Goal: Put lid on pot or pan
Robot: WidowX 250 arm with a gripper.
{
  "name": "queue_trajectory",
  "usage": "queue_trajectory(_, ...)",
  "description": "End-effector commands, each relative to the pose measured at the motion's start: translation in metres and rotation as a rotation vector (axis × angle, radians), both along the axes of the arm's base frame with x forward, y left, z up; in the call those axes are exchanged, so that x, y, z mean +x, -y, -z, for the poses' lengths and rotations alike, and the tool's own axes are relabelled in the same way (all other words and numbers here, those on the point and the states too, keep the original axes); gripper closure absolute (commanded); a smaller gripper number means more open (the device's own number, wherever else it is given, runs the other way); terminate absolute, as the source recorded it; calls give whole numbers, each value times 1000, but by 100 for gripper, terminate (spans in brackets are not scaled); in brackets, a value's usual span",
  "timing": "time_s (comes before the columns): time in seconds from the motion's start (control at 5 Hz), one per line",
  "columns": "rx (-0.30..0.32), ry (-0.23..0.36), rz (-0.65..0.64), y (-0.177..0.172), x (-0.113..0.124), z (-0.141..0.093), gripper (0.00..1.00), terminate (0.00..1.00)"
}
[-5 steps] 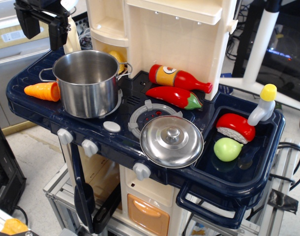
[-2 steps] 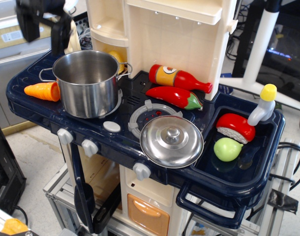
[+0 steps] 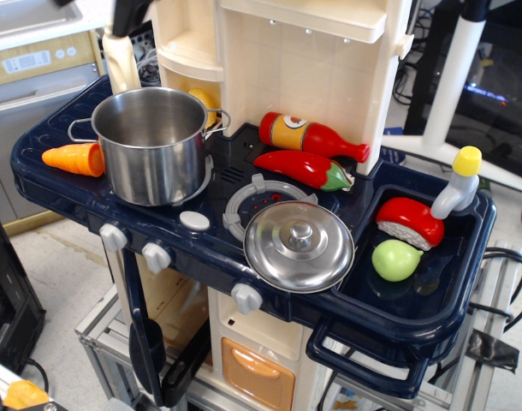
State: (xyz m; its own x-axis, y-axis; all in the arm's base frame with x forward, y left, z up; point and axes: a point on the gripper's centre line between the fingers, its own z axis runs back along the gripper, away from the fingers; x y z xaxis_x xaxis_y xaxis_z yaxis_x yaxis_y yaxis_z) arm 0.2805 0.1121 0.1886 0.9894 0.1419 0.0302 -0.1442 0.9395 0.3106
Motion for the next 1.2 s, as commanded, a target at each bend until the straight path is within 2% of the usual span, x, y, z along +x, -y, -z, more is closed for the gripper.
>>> queue_trajectory(0.0,-41,150,-30,82,-9,-3,0,0)
queue_trajectory(0.2,-62,179,-81,132,-5,28,0,0)
queue_trajectory(0.4,-128,186,-102,147,-2,69,0,0)
queue_trajectory(0.8,-139,229,-119,150,0,119,0,0)
queue_trajectory(1.0,-186,237,-124,147,1,128,0,0)
